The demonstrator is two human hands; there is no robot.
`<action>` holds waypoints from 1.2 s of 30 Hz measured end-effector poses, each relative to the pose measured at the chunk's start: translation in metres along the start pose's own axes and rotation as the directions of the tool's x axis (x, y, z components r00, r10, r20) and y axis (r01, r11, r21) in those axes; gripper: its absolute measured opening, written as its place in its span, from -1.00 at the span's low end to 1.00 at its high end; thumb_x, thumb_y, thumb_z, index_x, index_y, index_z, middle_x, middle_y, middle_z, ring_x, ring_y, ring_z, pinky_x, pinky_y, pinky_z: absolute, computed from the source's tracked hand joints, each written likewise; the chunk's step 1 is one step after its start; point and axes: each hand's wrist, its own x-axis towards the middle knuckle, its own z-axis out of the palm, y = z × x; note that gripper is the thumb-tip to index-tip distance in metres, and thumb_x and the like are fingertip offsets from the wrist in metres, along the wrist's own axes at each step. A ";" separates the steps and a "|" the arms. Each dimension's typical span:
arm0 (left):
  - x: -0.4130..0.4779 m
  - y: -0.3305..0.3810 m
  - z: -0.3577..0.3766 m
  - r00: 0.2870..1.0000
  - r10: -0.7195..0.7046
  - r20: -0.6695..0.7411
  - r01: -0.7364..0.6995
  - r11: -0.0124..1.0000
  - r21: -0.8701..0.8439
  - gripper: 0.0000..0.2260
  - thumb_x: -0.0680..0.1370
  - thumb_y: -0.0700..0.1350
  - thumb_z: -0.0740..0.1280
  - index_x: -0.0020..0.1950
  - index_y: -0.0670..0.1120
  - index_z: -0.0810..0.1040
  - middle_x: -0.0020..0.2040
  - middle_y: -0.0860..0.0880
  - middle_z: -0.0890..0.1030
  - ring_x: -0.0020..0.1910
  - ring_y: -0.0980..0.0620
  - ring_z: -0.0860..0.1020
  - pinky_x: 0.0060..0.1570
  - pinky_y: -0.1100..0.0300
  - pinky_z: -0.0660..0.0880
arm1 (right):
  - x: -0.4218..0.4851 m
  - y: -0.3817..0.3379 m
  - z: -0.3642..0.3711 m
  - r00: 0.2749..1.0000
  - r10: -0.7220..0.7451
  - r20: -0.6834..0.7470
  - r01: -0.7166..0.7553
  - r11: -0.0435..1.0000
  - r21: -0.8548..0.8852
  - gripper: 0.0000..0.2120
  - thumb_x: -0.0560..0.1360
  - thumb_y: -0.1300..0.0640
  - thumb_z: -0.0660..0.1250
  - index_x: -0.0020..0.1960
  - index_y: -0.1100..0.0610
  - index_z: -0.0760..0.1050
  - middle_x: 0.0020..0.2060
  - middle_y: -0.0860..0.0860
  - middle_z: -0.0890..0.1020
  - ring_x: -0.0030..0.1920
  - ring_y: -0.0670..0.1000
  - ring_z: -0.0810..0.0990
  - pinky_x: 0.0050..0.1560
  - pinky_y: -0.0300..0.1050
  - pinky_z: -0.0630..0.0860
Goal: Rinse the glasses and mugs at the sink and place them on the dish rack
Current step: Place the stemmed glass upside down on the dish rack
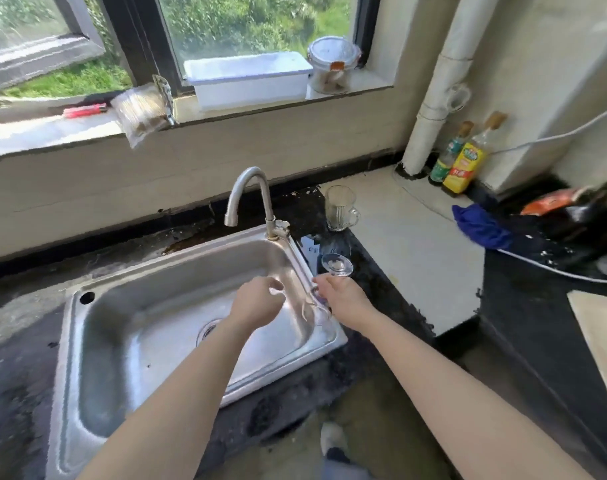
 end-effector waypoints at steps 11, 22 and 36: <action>-0.044 0.190 0.135 0.863 0.422 0.278 -0.444 0.896 0.020 -0.73 0.55 -0.12 0.25 0.24 -0.06 0.56 0.18 -0.12 0.61 0.08 -0.10 0.59 0.06 0.14 0.48 | -0.161 0.097 -0.160 0.839 0.244 -0.486 -0.236 0.969 0.078 -0.65 0.64 -0.03 0.09 0.22 0.06 0.57 0.15 0.02 0.62 0.19 0.05 0.55 0.21 -0.08 0.43; -0.204 0.356 0.320 0.593 0.625 0.508 -0.743 0.668 0.047 -0.69 0.55 -0.13 0.20 0.28 -0.04 0.51 0.26 -0.13 0.52 0.21 -0.13 0.50 0.12 0.06 0.51 | -0.388 0.261 -0.272 0.550 0.448 -0.705 -0.379 0.886 0.268 -0.65 0.65 -0.02 0.06 -0.03 0.10 0.56 -0.11 0.04 0.59 -0.02 0.07 0.57 0.02 -0.06 0.44; -0.435 0.503 0.552 0.202 0.663 0.721 -0.946 0.323 -0.033 -0.65 0.59 -0.14 0.15 0.37 -0.04 0.43 0.27 -0.07 0.47 0.29 -0.10 0.41 0.14 0.01 0.49 | -0.658 0.453 -0.355 0.160 0.681 -0.715 -0.499 0.681 0.537 -0.55 0.63 -0.07 0.08 -0.02 0.26 0.56 -0.21 0.06 0.60 -0.10 0.10 0.60 -0.14 -0.07 0.42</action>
